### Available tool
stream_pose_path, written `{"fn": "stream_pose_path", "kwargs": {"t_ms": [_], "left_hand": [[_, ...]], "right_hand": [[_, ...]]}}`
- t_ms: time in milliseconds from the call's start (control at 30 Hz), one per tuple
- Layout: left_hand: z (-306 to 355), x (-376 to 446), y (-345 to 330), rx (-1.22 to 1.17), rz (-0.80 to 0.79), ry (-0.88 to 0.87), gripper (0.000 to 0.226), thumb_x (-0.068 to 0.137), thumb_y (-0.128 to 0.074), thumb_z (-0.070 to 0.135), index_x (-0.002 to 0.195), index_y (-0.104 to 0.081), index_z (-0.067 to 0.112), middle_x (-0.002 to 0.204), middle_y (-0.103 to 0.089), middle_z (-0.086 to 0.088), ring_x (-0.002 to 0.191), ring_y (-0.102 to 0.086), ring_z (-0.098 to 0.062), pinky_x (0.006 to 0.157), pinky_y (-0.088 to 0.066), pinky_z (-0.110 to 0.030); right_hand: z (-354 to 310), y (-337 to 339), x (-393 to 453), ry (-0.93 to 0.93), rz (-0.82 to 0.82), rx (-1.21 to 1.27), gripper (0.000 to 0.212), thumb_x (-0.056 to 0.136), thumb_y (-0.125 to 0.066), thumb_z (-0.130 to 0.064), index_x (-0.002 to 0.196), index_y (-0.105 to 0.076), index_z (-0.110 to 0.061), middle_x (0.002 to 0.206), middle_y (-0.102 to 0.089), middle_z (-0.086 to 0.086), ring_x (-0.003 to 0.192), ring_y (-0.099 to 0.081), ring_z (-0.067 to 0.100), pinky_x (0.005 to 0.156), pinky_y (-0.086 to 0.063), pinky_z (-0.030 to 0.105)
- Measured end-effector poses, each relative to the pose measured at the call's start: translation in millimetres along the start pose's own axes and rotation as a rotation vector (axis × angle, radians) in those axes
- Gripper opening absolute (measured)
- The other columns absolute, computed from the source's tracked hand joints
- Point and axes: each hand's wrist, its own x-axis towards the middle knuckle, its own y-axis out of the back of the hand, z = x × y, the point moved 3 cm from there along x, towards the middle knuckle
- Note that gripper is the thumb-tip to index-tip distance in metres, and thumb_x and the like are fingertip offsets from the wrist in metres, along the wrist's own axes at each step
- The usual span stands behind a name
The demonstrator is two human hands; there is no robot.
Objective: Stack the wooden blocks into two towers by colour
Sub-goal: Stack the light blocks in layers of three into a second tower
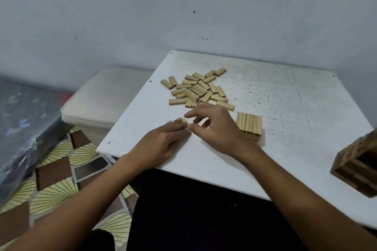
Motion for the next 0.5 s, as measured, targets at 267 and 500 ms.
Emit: {"fn": "stream_pose_path", "kwargs": {"t_ms": [267,500], "left_hand": [[-11.1,-26.8,21.3,-0.105,0.080,0.161,0.047,0.089,-0.066,0.031,0.132,-0.060,0.013,0.142,-0.050,0.004,0.138,-0.039,-0.009,0.111,-0.037,-0.028],[-16.8,-49.4,42.4,-0.085,0.055,0.269,0.060,0.079,-0.060,0.053,0.127,-0.064,0.017,0.136,-0.057,0.003,0.126,-0.050,-0.007,0.105,-0.040,-0.026]], "right_hand": [[22.6,-46.5,2.7,-0.024,-0.036,-0.153,0.026,0.088,-0.062,-0.013,0.114,-0.068,-0.012,0.118,-0.062,0.004,0.116,-0.052,0.019,0.099,-0.043,0.039],[14.4,-64.2,12.3,0.029,-0.198,-0.254,0.044,0.086,-0.069,-0.030,0.128,-0.063,-0.018,0.146,-0.047,0.003,0.131,-0.036,0.022,0.106,-0.028,0.032]]}}
